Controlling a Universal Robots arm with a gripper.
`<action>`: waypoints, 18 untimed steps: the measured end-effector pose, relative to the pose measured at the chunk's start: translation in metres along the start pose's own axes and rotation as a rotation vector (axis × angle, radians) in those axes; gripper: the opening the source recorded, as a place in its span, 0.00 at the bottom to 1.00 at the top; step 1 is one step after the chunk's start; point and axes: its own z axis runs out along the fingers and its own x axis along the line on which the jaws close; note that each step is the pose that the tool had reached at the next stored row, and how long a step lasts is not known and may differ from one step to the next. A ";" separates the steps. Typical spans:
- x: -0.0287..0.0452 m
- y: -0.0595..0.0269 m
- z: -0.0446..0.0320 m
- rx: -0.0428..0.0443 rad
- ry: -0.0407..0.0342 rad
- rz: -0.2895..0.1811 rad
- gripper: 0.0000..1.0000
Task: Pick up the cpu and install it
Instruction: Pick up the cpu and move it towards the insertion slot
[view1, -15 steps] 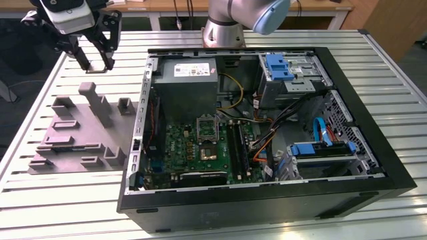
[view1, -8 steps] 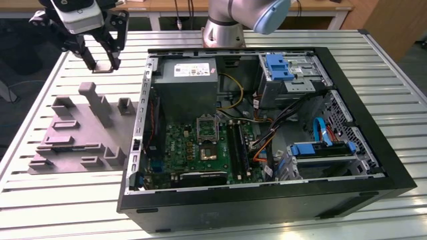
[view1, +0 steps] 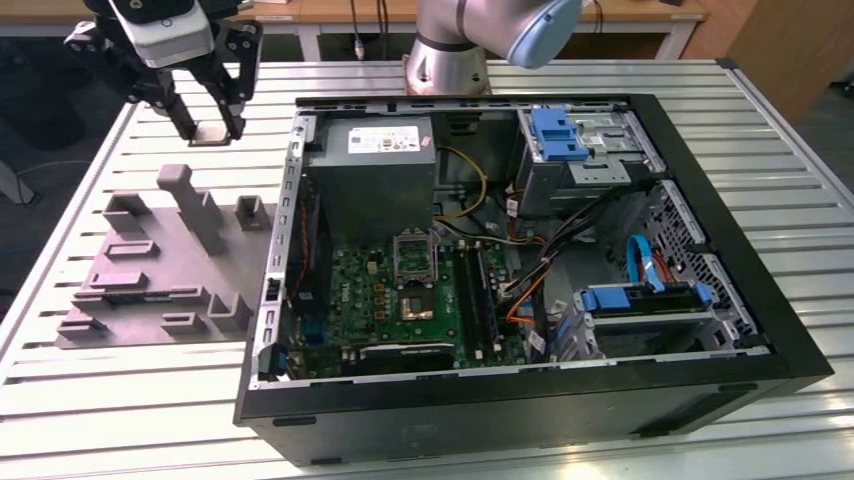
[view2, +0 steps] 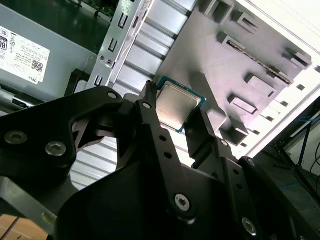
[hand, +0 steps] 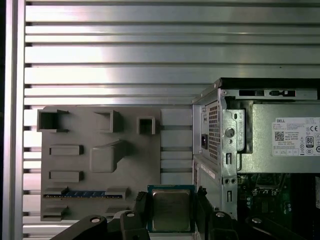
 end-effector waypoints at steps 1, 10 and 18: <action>0.0001 0.0000 0.0000 0.0000 -0.0001 0.000 0.47; 0.0010 0.0000 0.0000 0.0000 0.0000 0.000 0.47; -0.0144 0.0003 0.0003 -0.0013 0.0000 0.000 0.47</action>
